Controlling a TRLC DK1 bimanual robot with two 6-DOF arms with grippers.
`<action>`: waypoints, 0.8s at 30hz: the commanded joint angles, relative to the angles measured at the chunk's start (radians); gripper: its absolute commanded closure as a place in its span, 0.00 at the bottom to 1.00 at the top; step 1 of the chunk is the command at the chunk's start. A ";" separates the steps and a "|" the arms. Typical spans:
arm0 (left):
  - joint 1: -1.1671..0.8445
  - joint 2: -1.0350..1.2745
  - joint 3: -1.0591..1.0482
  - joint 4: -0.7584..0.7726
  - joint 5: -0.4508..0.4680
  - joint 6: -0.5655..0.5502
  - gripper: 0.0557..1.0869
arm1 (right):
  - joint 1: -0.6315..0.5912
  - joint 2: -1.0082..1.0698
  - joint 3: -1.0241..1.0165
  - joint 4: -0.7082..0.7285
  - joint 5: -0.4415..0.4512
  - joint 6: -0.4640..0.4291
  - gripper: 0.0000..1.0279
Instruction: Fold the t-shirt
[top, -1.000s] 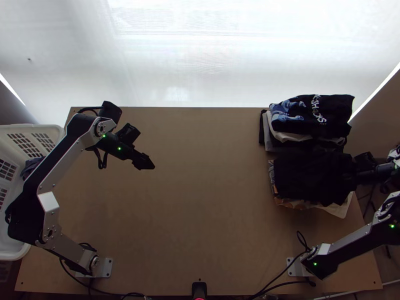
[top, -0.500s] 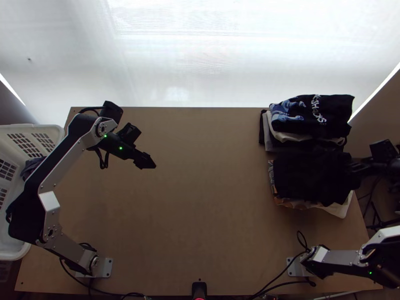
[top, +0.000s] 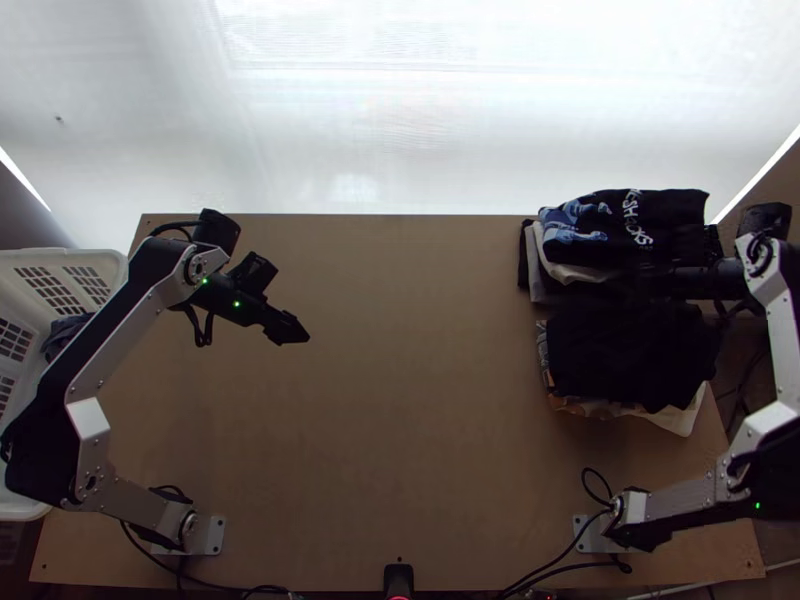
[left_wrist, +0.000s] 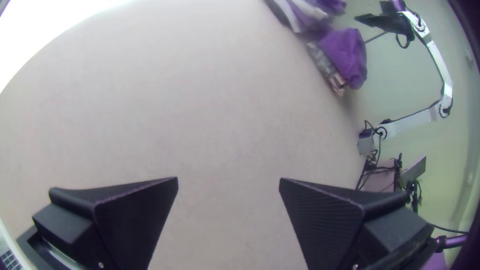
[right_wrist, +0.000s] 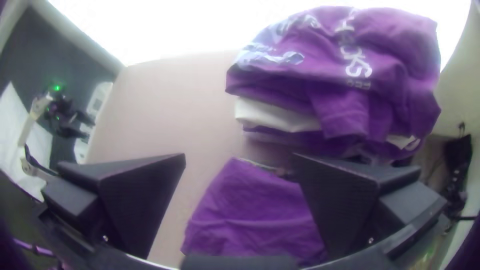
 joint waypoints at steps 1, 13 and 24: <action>0.031 -0.046 -0.045 0.011 -0.001 0.022 0.04 | -0.045 0.157 0.039 -0.023 -0.063 0.232 0.04; 0.079 -0.030 -0.004 0.011 -0.001 0.054 0.04 | -0.194 0.055 -0.011 -0.152 0.201 0.275 0.04; 0.077 0.016 0.047 0.011 0.001 0.056 0.04 | -0.298 -0.004 -0.123 -0.040 0.540 0.157 0.04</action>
